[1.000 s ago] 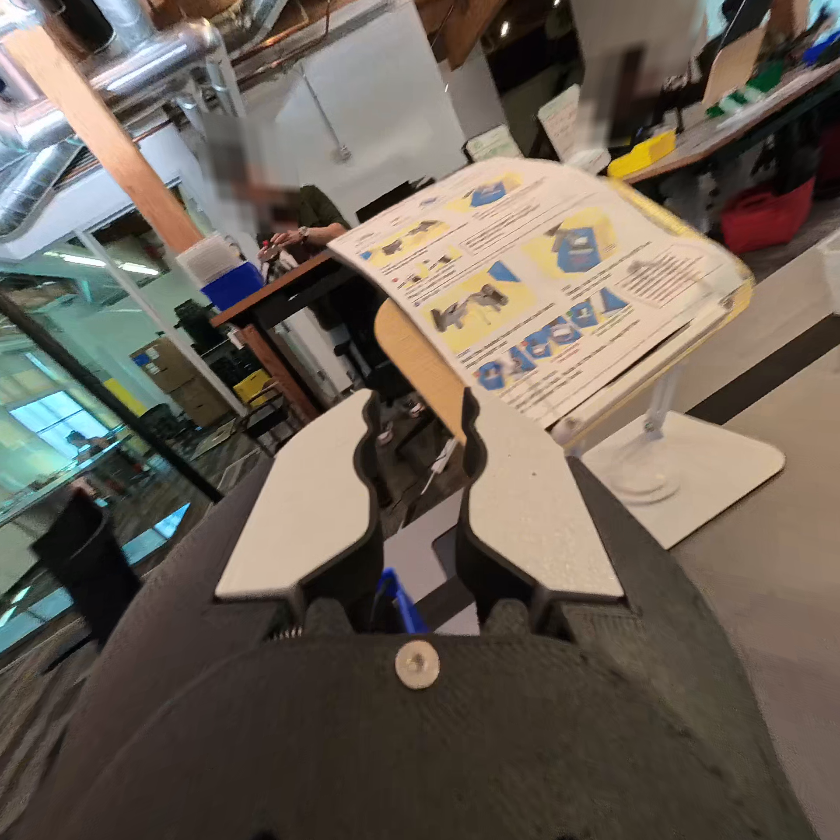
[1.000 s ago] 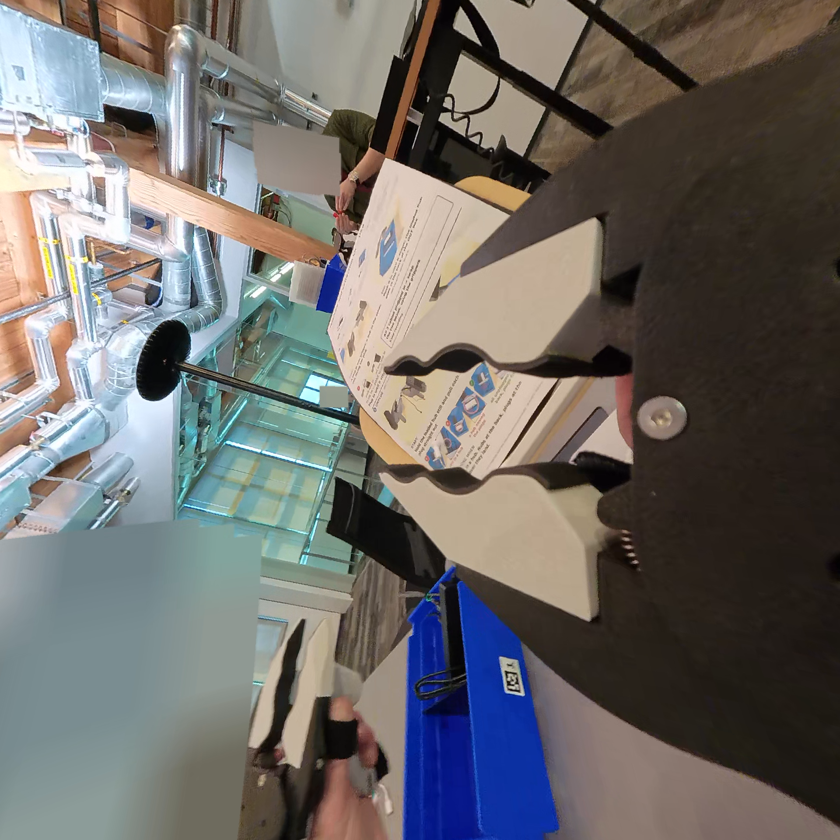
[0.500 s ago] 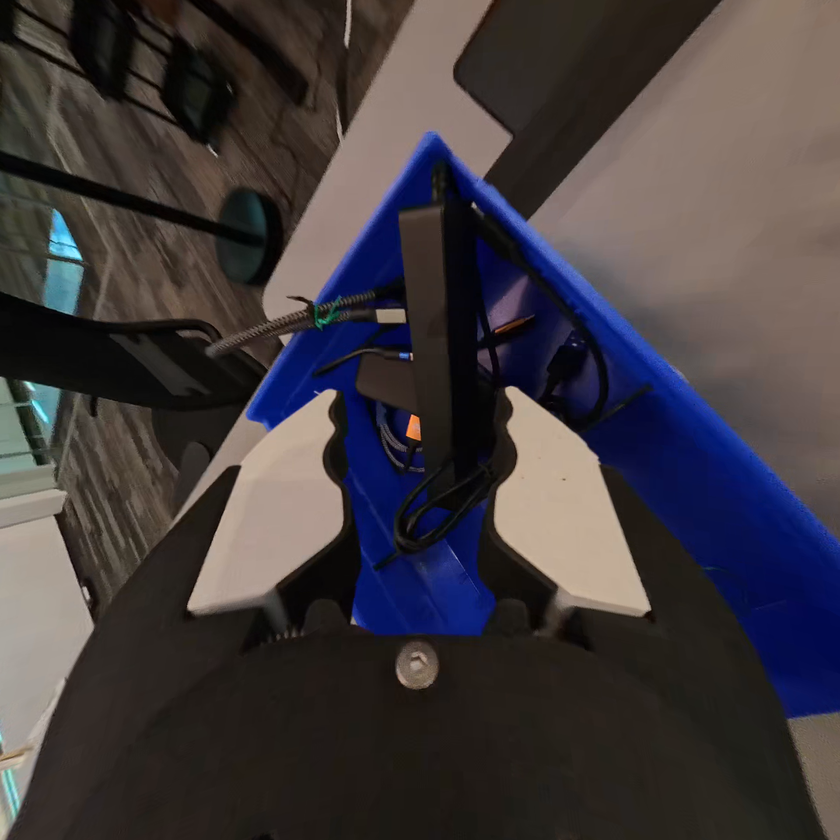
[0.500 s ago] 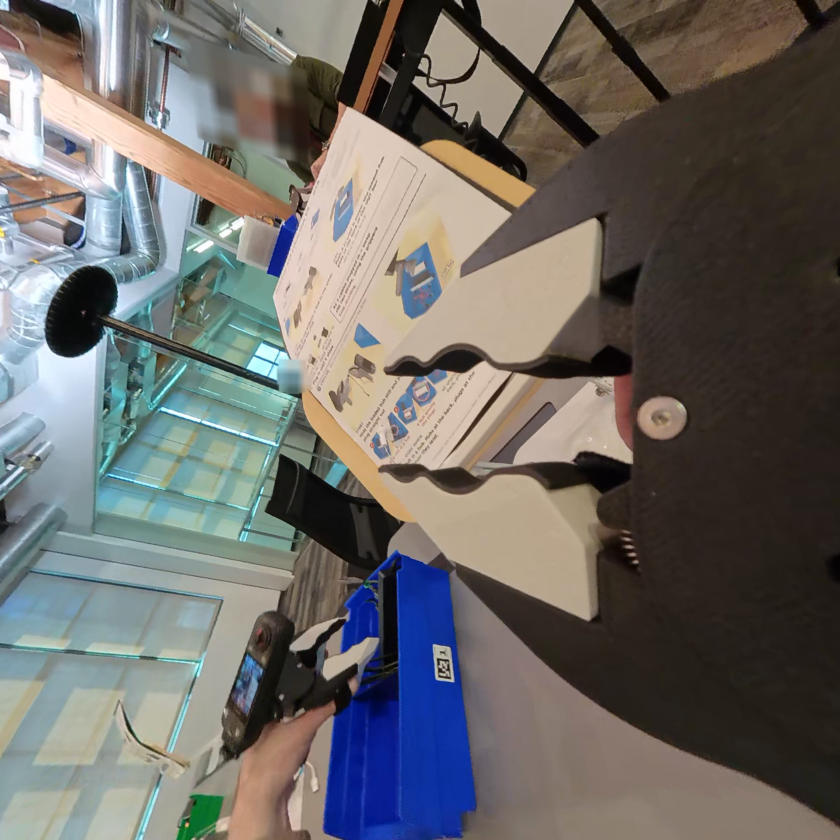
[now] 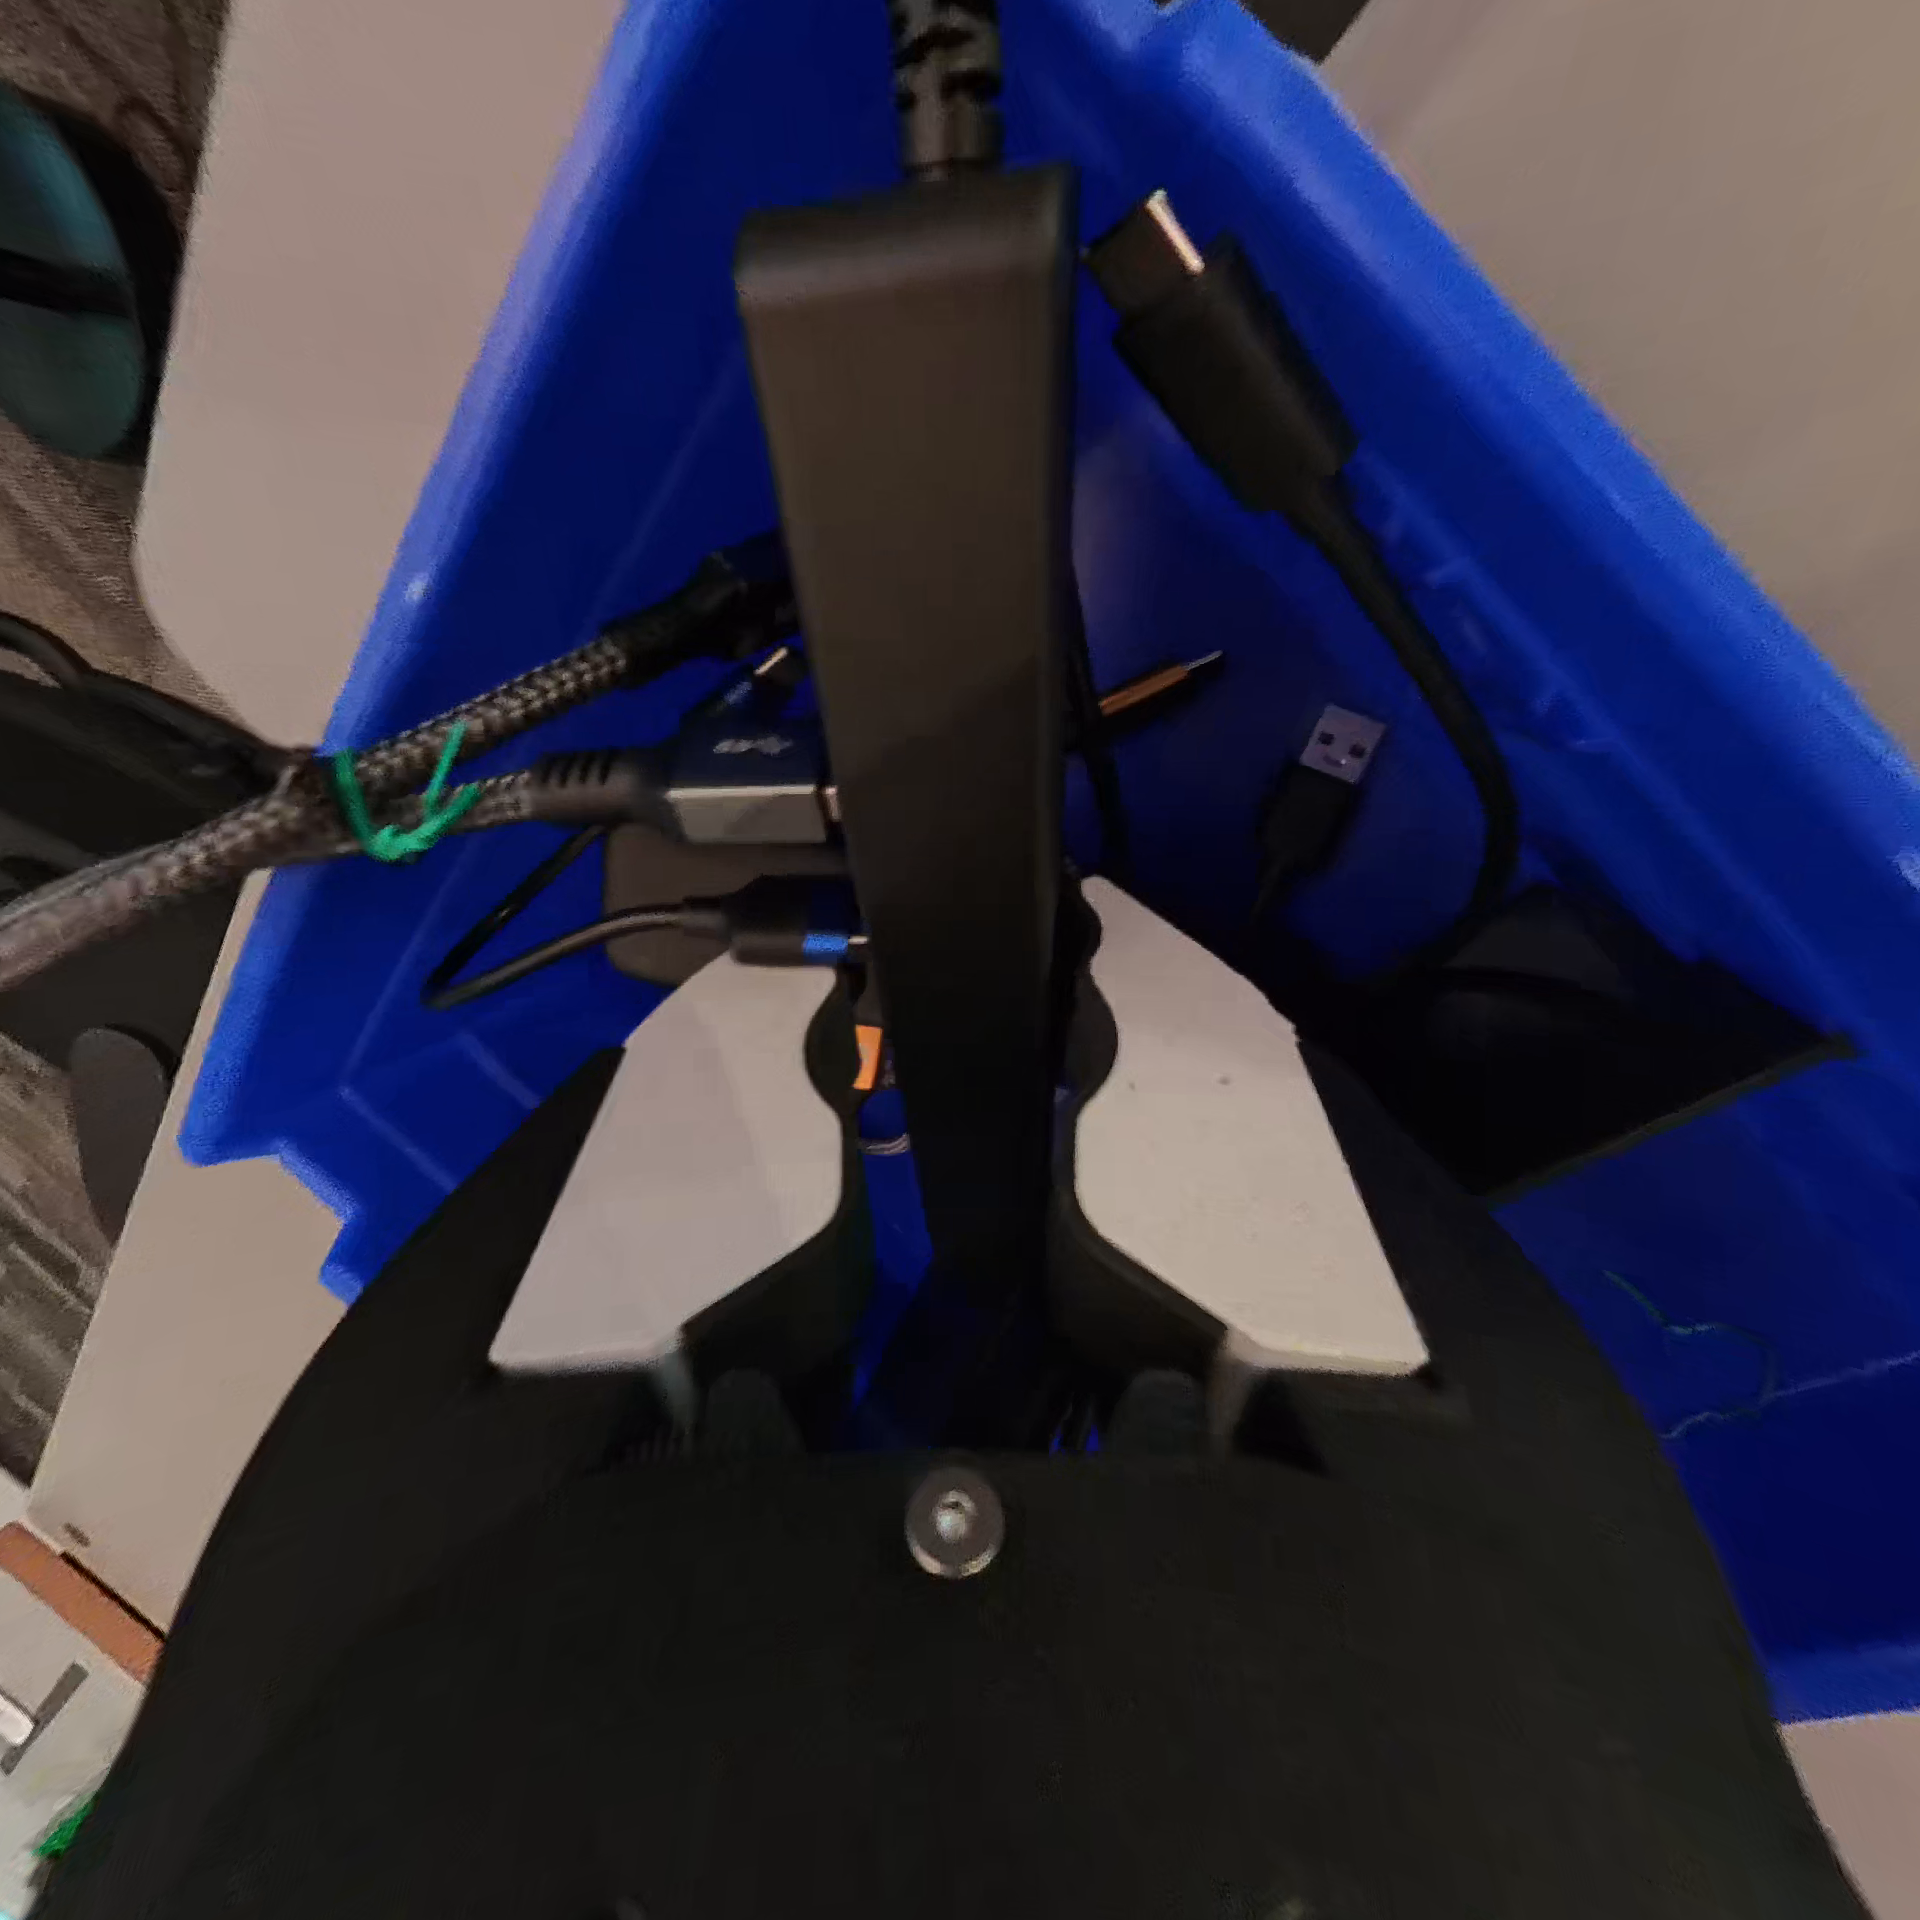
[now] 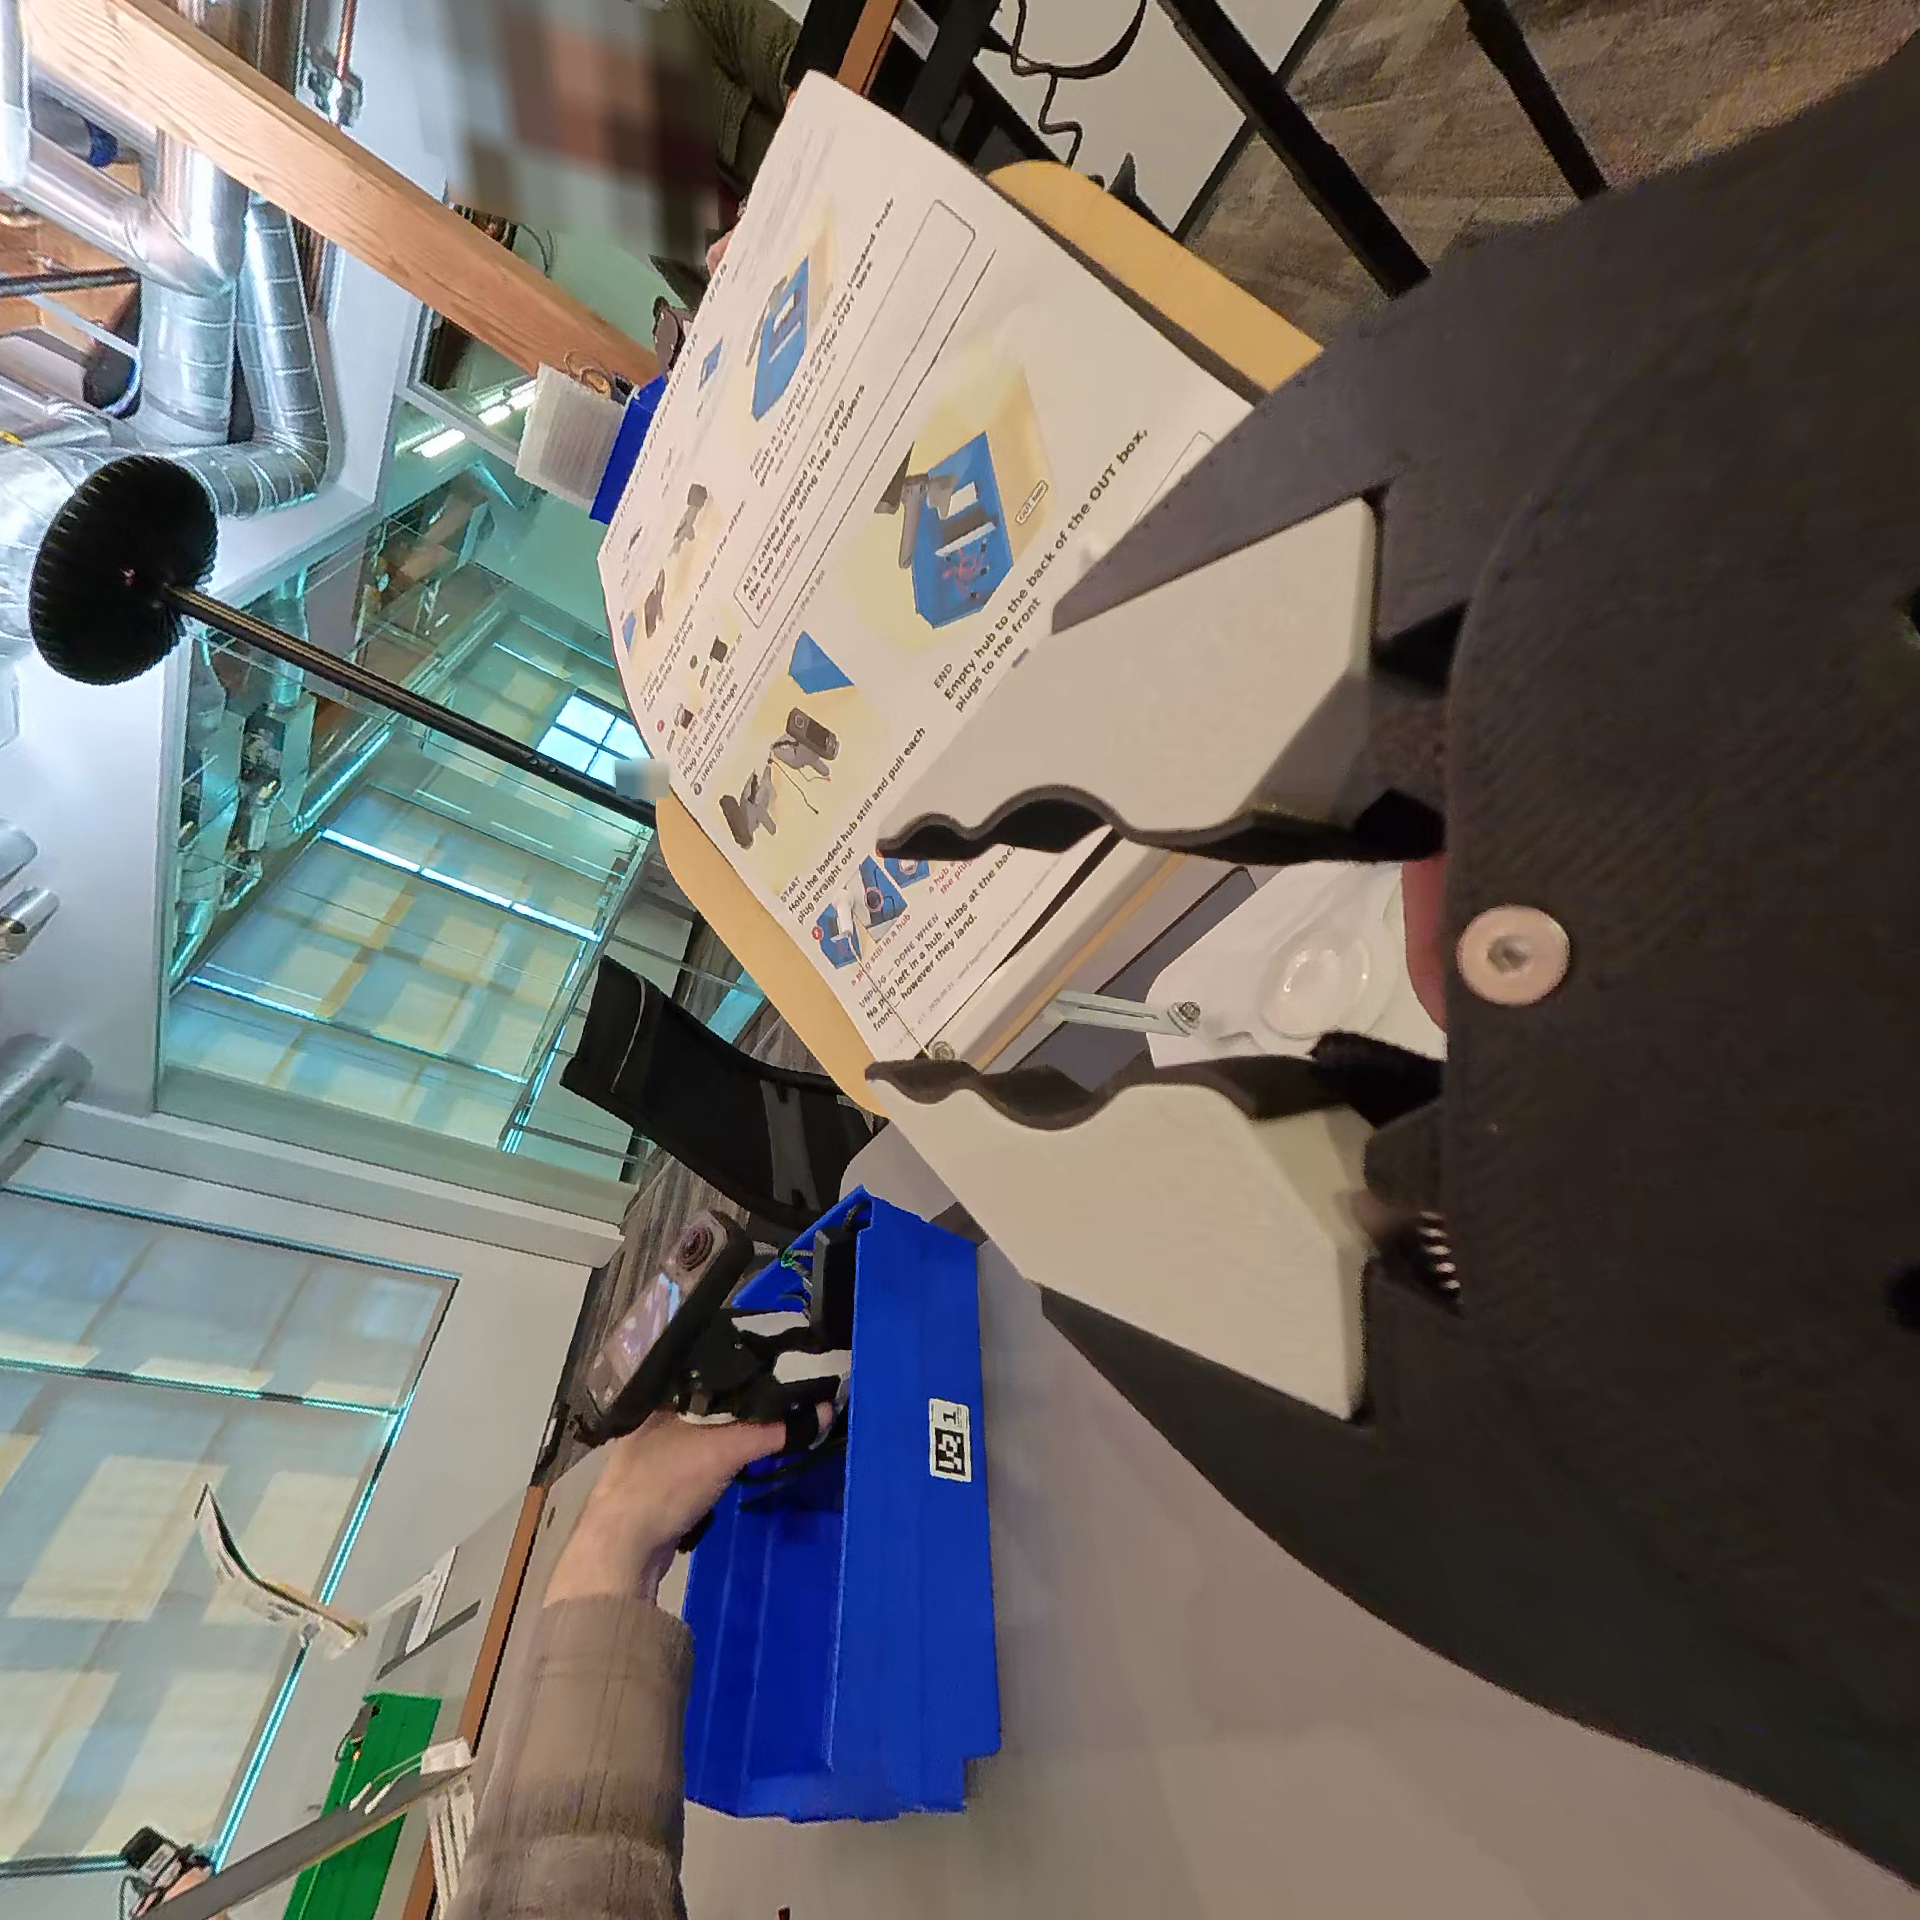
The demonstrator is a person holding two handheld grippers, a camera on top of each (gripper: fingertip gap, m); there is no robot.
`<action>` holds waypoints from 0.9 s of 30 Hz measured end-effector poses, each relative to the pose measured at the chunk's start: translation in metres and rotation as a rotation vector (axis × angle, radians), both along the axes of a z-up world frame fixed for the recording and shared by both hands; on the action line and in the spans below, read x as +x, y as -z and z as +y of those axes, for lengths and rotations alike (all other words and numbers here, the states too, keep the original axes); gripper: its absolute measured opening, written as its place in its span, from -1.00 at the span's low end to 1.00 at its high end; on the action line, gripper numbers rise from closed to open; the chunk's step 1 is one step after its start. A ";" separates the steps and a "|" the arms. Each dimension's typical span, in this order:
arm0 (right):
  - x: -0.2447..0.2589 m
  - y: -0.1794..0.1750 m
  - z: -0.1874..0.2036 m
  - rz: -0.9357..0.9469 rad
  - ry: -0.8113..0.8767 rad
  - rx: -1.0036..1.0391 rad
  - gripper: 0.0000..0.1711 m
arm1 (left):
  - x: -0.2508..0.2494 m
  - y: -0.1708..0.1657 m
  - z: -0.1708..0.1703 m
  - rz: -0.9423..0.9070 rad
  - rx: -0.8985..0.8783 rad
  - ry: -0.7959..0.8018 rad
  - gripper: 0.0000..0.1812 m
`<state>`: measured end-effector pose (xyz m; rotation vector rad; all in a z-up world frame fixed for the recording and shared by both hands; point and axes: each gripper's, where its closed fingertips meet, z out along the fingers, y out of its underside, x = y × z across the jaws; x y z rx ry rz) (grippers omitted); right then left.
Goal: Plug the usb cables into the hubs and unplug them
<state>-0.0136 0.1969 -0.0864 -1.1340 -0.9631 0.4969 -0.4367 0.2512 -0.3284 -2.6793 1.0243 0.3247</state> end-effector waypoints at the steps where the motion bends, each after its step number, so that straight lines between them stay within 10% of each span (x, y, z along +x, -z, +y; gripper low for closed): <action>1: -0.002 0.001 0.000 -0.005 -0.003 0.000 -0.58 | 0.002 0.003 -0.001 -0.006 -0.018 0.006 -0.67; 27: -0.026 0.006 -0.021 -0.024 -0.095 -0.005 -0.57 | -0.032 -0.164 -0.008 0.506 0.761 0.088 -0.71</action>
